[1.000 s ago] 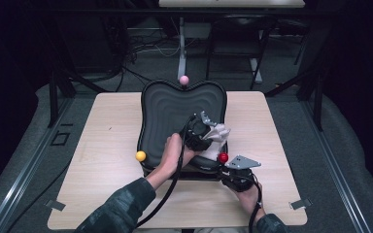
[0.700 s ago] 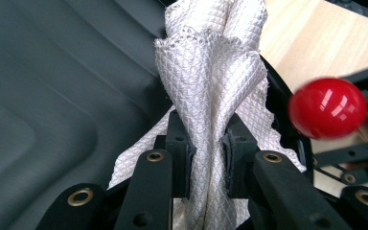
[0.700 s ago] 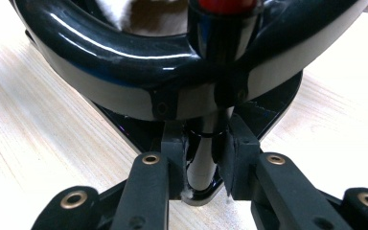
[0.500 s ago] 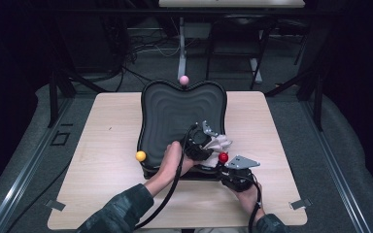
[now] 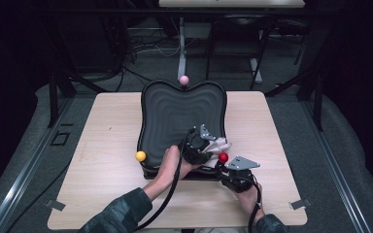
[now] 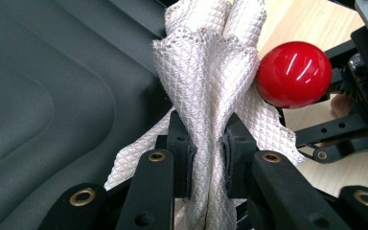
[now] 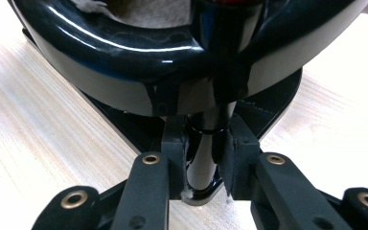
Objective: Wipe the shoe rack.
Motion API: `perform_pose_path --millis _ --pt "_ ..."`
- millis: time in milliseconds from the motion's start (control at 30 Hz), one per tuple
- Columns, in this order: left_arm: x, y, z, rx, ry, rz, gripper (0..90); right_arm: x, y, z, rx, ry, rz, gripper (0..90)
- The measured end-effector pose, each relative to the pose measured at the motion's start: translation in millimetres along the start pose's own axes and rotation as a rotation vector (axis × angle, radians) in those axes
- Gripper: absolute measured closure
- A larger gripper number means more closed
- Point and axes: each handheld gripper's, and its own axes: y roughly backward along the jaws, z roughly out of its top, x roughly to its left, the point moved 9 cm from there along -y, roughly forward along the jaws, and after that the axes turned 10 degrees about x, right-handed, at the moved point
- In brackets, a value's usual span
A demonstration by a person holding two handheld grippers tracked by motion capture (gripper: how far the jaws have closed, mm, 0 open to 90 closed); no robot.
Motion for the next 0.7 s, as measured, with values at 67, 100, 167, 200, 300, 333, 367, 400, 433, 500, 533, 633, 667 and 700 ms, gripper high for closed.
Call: perform_pose_path --millis 67,100,167,200,300,333,367,400,433,500,533,633,667,700 --pt "0.2 0.3 -1.3 0.000 -0.001 0.001 77.5 -0.2 0.0 0.0 0.000 0.002 0.004 74.2" --pt "0.5 0.8 -2.3 0.002 -0.003 0.001 77.5 -0.4 0.1 -0.2 0.003 0.004 0.001 74.2" --pt "1.5 1.7 -4.3 0.003 -0.004 0.004 77.6 -0.4 0.1 -0.2 0.005 0.003 0.002 74.2" --pt "2.2 2.0 -5.2 0.001 -0.004 0.007 77.6 -0.4 0.1 -0.2 0.005 0.004 0.002 74.2" --pt "5.2 4.3 -7.9 0.013 -0.010 0.023 77.6 -0.4 0.1 -0.2 0.007 0.005 0.004 74.2" --pt "7.5 5.4 -8.6 0.014 -0.008 0.028 77.6 -0.3 0.0 -0.1 0.005 0.003 0.004 74.2" --pt "10.0 6.6 -9.3 0.015 -0.003 0.031 77.6 -0.3 0.0 -0.1 0.005 0.002 0.002 74.2" --pt "12.6 8.1 -10.4 0.018 0.001 0.035 77.6 0.1 -0.1 0.0 0.004 0.001 0.002 74.2" --pt "15.0 9.2 -11.0 0.013 0.009 0.040 77.6 0.0 0.1 -0.1 0.009 0.005 -0.002 74.2" --pt "18.8 11.3 -13.1 0.010 0.015 0.045 77.7 0.0 0.1 0.1 0.011 0.009 -0.006 74.2" --pt "20.9 12.5 -14.2 0.007 0.017 0.048 77.8 0.1 -0.3 0.6 0.006 0.009 -0.005 74.2" --pt "26.2 15.9 -14.9 0.003 0.020 0.051 78.3 0.0 -0.4 0.5 0.006 0.008 -0.004 74.2" --pt "28.6 17.1 -14.8 -0.001 0.019 0.054 78.5 -0.3 -0.5 0.3 0.007 0.005 -0.004 74.2" --pt "31.1 18.5 -14.4 -0.012 0.029 0.053 78.5 -0.1 -0.3 0.0 0.011 0.005 -0.001 74.2"
